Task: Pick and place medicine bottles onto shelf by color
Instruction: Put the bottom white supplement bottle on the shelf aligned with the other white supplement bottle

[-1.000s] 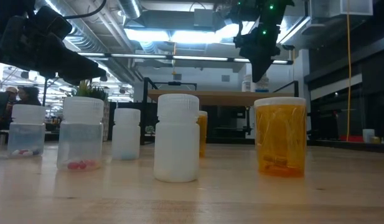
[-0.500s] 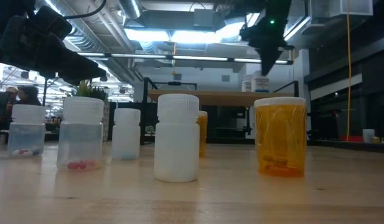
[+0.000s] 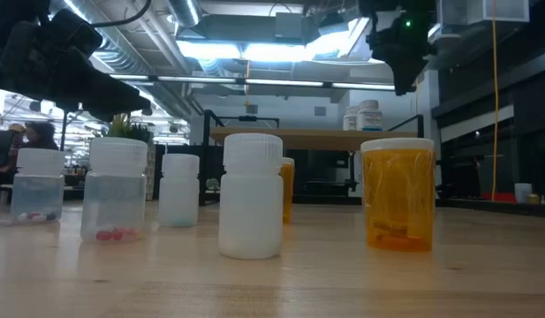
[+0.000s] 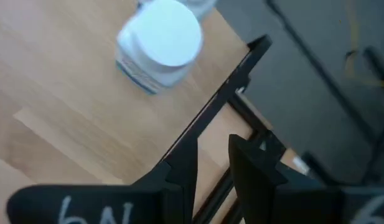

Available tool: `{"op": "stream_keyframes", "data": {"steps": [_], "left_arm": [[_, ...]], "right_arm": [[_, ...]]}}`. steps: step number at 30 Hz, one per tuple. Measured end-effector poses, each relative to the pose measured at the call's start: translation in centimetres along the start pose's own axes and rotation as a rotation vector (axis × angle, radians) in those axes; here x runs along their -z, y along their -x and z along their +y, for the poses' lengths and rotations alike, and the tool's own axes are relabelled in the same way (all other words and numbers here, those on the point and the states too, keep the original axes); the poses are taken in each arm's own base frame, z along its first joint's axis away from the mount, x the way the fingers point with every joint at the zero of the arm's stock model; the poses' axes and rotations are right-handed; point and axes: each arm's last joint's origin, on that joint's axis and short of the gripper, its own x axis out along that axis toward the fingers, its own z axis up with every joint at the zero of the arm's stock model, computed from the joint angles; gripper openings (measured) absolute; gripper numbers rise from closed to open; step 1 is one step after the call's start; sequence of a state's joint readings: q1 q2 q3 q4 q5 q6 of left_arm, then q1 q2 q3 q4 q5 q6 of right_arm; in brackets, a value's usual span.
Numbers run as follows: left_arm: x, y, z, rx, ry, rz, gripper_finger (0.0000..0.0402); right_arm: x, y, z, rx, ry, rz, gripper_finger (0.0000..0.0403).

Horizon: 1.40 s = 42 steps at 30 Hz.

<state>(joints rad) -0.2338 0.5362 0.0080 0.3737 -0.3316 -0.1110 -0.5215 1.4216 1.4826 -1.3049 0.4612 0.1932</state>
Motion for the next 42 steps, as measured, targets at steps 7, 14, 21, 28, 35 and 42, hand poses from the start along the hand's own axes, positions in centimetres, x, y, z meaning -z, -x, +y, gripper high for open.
{"op": "stream_keyframes", "data": {"steps": [7,14,21,28,35,42], "left_arm": [[0.0,0.0,0.0,0.000,0.014,0.000,0.0165],[0.0,0.0,0.0,0.000,0.014,0.000,0.0165],[0.0,0.0,0.0,0.000,0.014,0.000,0.0165],[0.0,0.0,0.0,0.000,0.014,-0.001,0.0165],[0.0,0.0,0.0,0.000,0.014,-0.001,0.0165],[0.0,0.0,0.0,0.000,0.014,-0.001,0.0165]], "right_arm": [[-1.1,-1.5,-2.4,-0.109,-0.094,-0.016,0.0093],[-1.7,-3.2,-2.9,-0.137,-0.140,0.032,0.0093],[-2.6,-4.8,-2.2,-0.136,-0.130,0.053,0.0093],[-3.1,-4.8,-1.9,-0.221,-0.140,0.011,0.0093],[-3.3,-4.7,-1.9,-0.238,-0.144,-0.012,0.0093],[-3.6,-4.7,-1.9,-0.240,-0.151,-0.044,0.0093]]}}
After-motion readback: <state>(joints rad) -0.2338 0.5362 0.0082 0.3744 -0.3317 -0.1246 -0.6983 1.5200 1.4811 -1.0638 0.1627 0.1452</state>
